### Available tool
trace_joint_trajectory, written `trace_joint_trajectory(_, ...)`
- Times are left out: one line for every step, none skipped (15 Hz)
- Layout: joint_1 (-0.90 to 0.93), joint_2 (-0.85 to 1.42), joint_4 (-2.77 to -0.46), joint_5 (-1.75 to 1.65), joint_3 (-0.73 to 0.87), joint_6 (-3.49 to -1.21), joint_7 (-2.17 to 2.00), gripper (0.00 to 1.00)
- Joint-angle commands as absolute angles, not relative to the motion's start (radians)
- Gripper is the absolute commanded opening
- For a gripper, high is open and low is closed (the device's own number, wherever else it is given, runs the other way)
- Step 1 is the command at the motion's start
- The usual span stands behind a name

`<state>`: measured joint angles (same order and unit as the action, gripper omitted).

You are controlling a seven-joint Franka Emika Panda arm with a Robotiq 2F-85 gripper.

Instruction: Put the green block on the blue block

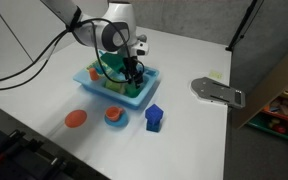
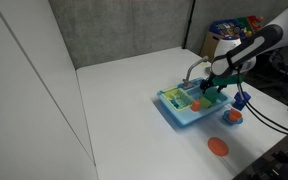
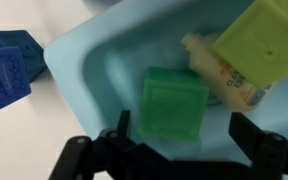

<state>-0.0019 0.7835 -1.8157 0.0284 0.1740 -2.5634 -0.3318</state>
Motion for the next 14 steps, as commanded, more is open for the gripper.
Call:
trace_joint_trajectory(-0.002,0.793,-1.81,0.039,0.177,-2.58,-0.344,1.0)
trace_joint_trajectory(0.0,0.793,-1.813,0.036,0.181,-2.583,-0.347,1.0)
trace_joint_trajectory(0.002,0.794,-1.815,0.034,0.183,-2.587,-0.347,1.0)
trace_joint_trajectory(0.001,0.796,-1.817,0.034,0.183,-2.592,-0.346,1.0)
trace_joint_trajectory(0.0,0.799,-1.816,0.035,0.183,-2.593,-0.345,1.0)
trace_joint_trajectory(-0.002,0.803,-1.815,0.037,0.181,-2.592,-0.343,1.0)
trace_joint_trajectory(-0.002,0.806,-1.814,0.037,0.183,-2.59,-0.344,1.0)
trace_joint_trajectory(-0.003,0.809,-1.813,0.037,0.183,-2.589,-0.344,1.0)
trace_joint_trajectory(-0.003,0.812,-1.812,0.037,0.183,-2.589,-0.343,1.0)
trace_joint_trajectory(-0.004,0.815,-1.812,0.037,0.184,-2.589,-0.342,0.75)
trace_joint_trajectory(-0.005,0.814,-1.812,0.038,0.183,-2.588,-0.341,0.74)
trace_joint_trajectory(-0.005,0.812,-1.813,0.038,0.184,-2.587,-0.341,0.65)
trace_joint_trajectory(-0.005,0.803,-1.816,0.037,0.184,-2.588,-0.338,0.58)
trace_joint_trajectory(-0.005,0.796,-1.818,0.037,0.184,-2.589,-0.336,0.49)
